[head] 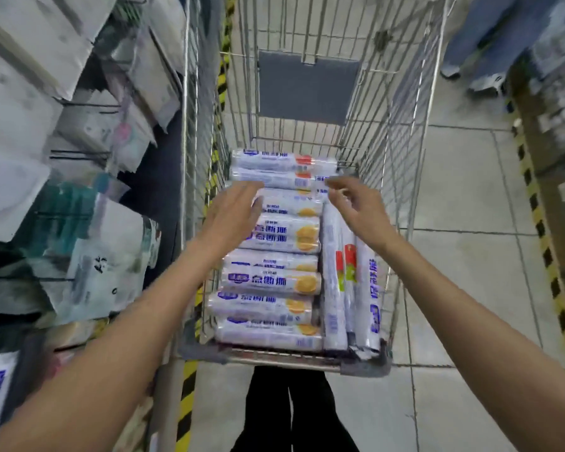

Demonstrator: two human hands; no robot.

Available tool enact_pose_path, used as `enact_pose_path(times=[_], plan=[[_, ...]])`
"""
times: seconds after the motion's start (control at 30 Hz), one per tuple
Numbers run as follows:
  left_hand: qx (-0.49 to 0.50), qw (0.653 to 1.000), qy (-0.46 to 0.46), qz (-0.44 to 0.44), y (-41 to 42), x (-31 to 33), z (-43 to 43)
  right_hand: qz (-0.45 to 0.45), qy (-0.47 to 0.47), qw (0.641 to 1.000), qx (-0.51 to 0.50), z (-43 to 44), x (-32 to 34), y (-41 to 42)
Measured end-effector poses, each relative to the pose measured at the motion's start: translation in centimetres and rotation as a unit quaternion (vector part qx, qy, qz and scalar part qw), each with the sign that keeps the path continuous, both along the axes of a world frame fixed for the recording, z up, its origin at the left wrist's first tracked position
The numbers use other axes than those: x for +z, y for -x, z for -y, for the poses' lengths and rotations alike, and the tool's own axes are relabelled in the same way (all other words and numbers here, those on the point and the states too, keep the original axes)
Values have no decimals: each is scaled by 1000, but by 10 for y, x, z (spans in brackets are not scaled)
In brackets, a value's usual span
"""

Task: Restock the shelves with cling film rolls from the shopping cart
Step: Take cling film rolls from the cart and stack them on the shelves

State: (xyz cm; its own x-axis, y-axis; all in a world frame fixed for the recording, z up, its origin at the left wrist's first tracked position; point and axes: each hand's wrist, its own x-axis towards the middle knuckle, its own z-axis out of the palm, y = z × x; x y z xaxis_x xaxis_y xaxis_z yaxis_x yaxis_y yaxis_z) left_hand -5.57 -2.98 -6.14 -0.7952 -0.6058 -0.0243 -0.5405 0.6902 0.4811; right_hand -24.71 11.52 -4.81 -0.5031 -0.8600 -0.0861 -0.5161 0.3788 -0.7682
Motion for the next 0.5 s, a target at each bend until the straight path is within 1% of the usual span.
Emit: enact_pose_path(times=[0.07,0.17,0.3,0.4,0.5], plan=[[-12,999,1,47,32,-27,35,-16,-30,999,21,55,-29,27],[-38,989,0,140,65,-65,70,-69,-106,989,76,125,-78,58],[-53,977,-36,202,78,-99,94,-78,-216,963,139,175,-126,74],[-57,973,-36,221,84,-111,98,-89,-257,948,167,187,-142,76],[-44,974,-27,222,91,-116,99,-169,-286,924,188,193,-149,78]])
